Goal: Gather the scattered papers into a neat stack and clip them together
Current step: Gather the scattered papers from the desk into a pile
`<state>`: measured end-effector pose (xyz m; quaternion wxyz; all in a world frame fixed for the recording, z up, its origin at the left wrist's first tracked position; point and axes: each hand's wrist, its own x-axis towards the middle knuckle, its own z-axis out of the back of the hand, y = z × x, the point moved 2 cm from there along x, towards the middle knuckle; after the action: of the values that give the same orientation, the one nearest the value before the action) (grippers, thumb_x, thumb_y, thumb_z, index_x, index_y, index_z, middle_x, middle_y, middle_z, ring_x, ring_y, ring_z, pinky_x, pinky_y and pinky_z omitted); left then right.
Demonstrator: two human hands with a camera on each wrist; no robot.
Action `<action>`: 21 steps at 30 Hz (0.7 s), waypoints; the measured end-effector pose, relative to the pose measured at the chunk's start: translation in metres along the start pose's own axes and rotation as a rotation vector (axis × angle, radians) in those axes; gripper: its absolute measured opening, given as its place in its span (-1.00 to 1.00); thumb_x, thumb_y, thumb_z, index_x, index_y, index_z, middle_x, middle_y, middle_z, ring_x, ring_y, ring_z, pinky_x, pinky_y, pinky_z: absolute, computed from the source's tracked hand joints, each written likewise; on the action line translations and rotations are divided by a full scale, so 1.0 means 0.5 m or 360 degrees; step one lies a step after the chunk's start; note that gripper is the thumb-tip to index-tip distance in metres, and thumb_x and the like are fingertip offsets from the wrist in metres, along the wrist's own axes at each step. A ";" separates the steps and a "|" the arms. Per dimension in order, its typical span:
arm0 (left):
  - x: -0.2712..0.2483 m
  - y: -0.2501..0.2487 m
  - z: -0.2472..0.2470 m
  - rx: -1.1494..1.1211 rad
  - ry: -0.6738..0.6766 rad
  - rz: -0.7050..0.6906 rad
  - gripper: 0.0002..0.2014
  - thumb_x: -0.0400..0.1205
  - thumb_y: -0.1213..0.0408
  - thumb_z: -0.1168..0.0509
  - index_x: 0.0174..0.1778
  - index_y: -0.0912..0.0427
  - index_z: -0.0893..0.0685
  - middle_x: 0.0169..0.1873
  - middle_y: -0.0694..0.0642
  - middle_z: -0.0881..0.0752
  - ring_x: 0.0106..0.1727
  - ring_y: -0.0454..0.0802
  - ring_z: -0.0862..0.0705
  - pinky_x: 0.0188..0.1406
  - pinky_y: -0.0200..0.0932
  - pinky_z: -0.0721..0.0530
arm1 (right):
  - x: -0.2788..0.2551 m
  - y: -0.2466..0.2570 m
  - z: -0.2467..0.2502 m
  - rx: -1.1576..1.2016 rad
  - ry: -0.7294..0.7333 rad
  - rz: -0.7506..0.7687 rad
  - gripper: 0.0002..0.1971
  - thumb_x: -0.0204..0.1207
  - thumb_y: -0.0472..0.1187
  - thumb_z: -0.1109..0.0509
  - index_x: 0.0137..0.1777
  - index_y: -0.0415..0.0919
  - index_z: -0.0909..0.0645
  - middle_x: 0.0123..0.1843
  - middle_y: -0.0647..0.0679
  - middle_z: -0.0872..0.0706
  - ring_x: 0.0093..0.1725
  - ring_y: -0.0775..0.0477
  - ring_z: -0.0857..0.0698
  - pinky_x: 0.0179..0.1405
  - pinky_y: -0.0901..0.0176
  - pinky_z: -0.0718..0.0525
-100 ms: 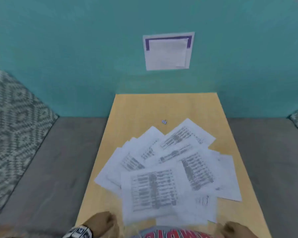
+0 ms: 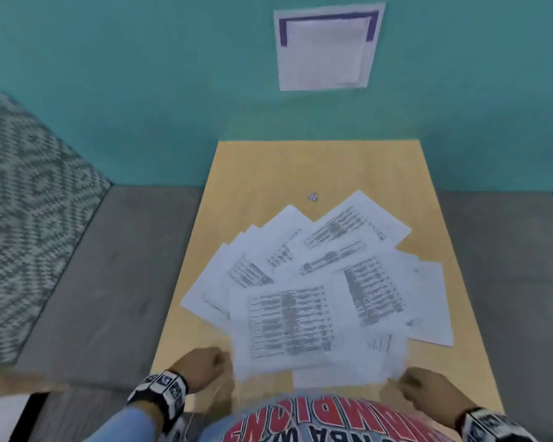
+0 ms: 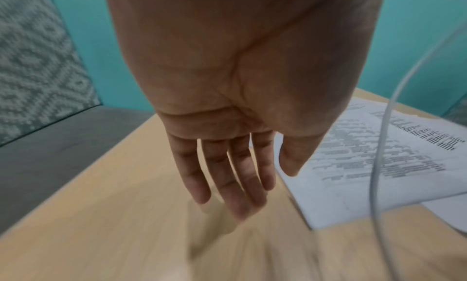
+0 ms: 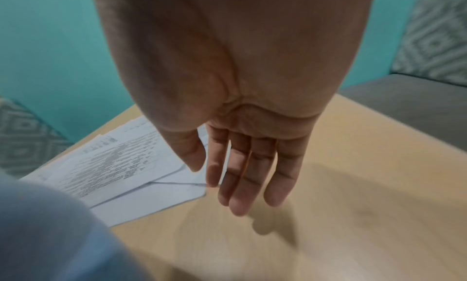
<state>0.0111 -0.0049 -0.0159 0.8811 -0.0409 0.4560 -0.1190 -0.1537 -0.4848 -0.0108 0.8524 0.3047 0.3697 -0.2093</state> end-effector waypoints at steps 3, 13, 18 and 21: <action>0.010 -0.033 0.026 -0.0077 -0.0104 -0.0043 -0.81 0.84 0.02 -0.17 0.04 0.02 -0.58 0.05 0.09 -0.76 0.06 0.10 -0.70 -0.01 -0.07 -0.57 | 0.042 0.077 0.016 -0.0130 0.0093 0.0092 -0.78 0.76 -0.02 -0.29 -0.02 -0.10 -0.68 -0.12 0.09 -0.77 -0.17 0.09 -0.70 -0.11 0.23 -0.61; 0.108 -0.136 0.117 0.0147 -0.0308 -0.0379 -0.40 0.72 -0.21 -0.34 0.65 -0.04 -0.52 0.60 0.07 -0.54 0.57 0.16 -0.55 0.51 0.15 -0.59 | 0.160 0.195 0.013 -0.0281 -0.0113 0.0281 -0.39 0.53 0.22 -0.55 0.44 -0.04 -0.47 0.32 0.06 -0.55 0.30 -0.04 -0.69 0.22 0.06 -0.71; 0.187 -0.185 0.139 0.0333 -0.0305 -0.0377 0.20 0.45 -0.44 -0.47 0.89 -0.09 -0.01 0.90 0.10 -0.06 0.89 0.24 -0.07 0.82 0.43 -0.15 | 0.169 0.200 0.002 -0.0444 -0.0050 0.0402 -0.38 0.51 0.24 -0.51 0.50 0.02 -0.51 0.37 0.05 -0.57 0.25 -0.03 -0.65 0.19 0.07 -0.68; 0.224 -0.198 0.143 0.0453 -0.0265 -0.0332 0.35 0.37 -0.46 -0.52 0.91 -0.06 0.16 0.90 0.12 0.01 0.89 0.27 -0.05 0.80 0.46 -0.12 | 0.175 0.200 0.023 -0.0266 0.0002 0.0441 -0.60 0.65 0.10 -0.43 0.44 0.02 -0.63 0.21 0.12 -0.66 0.15 0.08 -0.66 0.19 0.20 -0.63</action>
<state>0.1145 -0.1309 -0.0455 0.8955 0.0274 0.3535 -0.2690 -0.0337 -0.4316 -0.0344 0.8953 0.2809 0.3408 -0.0581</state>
